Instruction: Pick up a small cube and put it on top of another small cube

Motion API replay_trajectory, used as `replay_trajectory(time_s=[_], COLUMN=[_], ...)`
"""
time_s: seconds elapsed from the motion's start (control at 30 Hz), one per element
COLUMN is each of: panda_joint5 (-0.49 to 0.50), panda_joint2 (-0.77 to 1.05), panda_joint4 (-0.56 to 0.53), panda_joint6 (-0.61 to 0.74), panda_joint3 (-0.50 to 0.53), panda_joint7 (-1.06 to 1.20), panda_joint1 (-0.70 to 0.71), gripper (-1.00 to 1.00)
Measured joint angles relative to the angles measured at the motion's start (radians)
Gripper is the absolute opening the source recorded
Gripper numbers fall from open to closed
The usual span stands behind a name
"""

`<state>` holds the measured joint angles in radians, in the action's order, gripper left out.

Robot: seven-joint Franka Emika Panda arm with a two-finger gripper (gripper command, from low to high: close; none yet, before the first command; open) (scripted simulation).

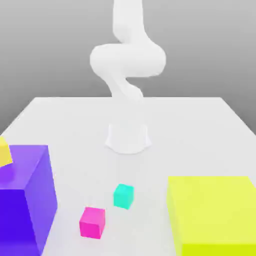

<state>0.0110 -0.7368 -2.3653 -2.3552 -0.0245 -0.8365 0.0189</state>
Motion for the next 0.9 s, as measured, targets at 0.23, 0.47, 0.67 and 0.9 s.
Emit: replay_trajectory(time_s=[0.23,0.47,0.67,0.9], panda_joint5=[0.029,0.037,-0.151,-0.263], panda_joint2=[0.215,0.447,0.723,0.911], panda_joint4=[-0.213,-0.44,-0.588,-0.559], panda_joint6=[-0.181,-0.374,-0.598,-0.746], panda_joint3=[-0.056,-0.068,-0.065,-0.108], panda_joint7=[-0.117,-0.229,-0.176,-0.096], panda_joint1=[0.059,0.095,0.065,0.081], gripper=[0.0,0.0,0.0,0.0])
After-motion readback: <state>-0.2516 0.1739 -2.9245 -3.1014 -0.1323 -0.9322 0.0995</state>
